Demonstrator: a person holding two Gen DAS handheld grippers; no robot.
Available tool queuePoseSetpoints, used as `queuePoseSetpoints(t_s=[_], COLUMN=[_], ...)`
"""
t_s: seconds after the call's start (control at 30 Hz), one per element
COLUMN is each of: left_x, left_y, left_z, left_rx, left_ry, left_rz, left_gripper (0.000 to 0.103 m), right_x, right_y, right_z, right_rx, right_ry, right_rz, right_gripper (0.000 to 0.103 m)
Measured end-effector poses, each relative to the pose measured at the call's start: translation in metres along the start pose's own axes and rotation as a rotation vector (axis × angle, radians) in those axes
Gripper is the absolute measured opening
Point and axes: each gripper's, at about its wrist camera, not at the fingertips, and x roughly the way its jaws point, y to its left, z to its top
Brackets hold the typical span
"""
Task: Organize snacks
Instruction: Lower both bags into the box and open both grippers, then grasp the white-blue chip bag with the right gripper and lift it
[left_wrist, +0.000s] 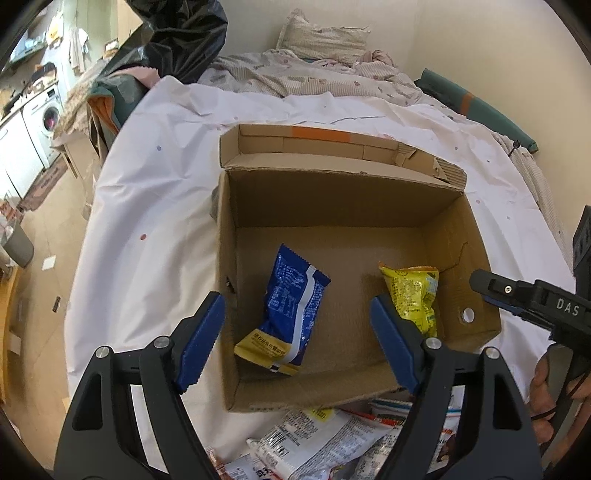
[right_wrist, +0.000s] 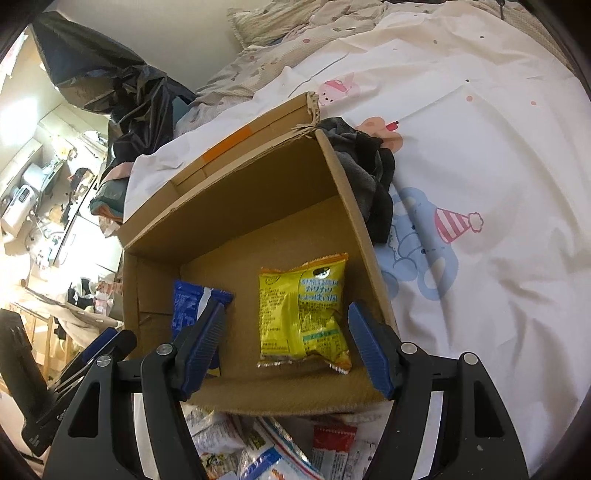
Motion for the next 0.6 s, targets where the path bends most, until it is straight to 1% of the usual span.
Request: queuePoseSetpoints(t_s=[0.27,0.47,0.6], left_x=[-0.026,-0.039,-0.048], left_y=[0.009,0.027,0.045], left_z=[-0.019,-0.036,-0.048], left_rx=[0.018,-0.038,-0.090], left_ry=[-0.020,0.006,0.025], left_rz=[0.026,0.042,0.058], left_gripper=[0.078,0.078,0.078], right_x=[-0.026,-0.032,-0.041], right_y=[0.016,0.019,0.014], right_z=[-0.027,-0.050,-0.064], right_rx=[-0.094,-0.106,-0.068], right_ry=[-0.018,0.010,0.017], right_rz=[-0.020,-0.017,0.004], right_gripper=[0.072,0.072,0.072])
